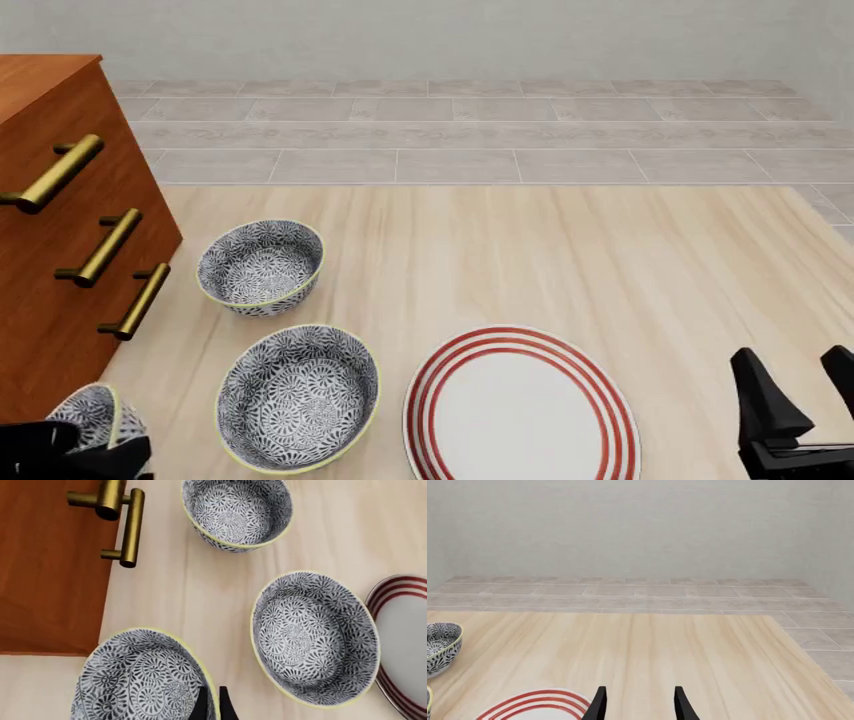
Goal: Put the bowl at the front on the plate.
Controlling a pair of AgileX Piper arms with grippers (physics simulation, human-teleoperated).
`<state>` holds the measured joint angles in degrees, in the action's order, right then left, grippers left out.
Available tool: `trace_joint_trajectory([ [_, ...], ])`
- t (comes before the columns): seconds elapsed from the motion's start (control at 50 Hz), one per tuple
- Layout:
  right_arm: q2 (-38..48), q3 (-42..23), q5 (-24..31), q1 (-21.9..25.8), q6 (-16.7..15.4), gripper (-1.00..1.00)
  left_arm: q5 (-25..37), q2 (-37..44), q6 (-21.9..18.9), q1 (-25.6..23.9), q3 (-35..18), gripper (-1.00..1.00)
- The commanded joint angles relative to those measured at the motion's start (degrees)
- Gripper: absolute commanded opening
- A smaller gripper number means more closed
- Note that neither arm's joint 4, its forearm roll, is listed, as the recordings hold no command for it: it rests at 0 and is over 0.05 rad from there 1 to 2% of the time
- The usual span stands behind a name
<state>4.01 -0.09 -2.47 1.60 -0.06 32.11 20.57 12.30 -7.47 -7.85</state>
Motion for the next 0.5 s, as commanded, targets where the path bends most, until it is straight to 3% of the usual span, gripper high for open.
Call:
trace_joint_trajectory([
  [0.02, 0.03, 0.01, 0.03, 0.11, -0.15, 1.0, 3.23, -2.92, 0.11, 0.58, -4.35, -1.0],
  [0.34, 0.77, 0.04, -0.56, 0.24, -0.51, 1.0, 6.5, -4.95, 1.51, -0.31, -11.03, -1.0],
  [0.5, 0.79, 0.05, -0.57, 0.3, -0.71, 1.0, 6.39, -5.16, -0.18, -1.5, -13.32, -1.0],
])
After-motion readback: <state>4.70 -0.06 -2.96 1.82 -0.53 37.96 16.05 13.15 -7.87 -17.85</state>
